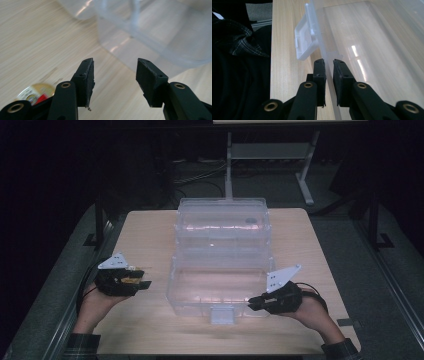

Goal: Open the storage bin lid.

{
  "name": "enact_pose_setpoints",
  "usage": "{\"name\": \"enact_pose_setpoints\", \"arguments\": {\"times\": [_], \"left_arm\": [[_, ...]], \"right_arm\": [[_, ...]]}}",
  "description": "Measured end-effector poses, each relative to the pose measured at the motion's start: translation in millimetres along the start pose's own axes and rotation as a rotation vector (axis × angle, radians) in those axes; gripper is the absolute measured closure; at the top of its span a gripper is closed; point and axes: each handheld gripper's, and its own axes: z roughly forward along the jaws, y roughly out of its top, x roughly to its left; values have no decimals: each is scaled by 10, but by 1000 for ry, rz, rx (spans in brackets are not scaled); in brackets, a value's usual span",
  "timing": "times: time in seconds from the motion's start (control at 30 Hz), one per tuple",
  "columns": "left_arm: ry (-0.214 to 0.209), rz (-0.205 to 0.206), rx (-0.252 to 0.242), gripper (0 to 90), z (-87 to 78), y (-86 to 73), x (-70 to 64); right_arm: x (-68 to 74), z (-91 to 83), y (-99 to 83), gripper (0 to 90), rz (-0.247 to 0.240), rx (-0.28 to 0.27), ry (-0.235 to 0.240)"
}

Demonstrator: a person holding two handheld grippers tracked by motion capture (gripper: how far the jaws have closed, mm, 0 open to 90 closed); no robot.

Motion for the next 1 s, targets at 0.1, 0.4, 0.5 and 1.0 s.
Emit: {"name": "enact_pose_setpoints", "arguments": {"times": [0.1,0.4,0.5,1.0], "left_arm": [[45,-16,15,458,-24,-45,80],[193,-60,82,364,-11,-154,325],[217,-76,106,327,24,-180,403],[234,-134,199,156,273,-276,730]], "right_arm": [[0,0,0,805,0,0,0],[2,-1,1,805,0,2,1],[2,-1,1,805,0,2,1],[7,-1,5,806,-4,5,-1]]}}
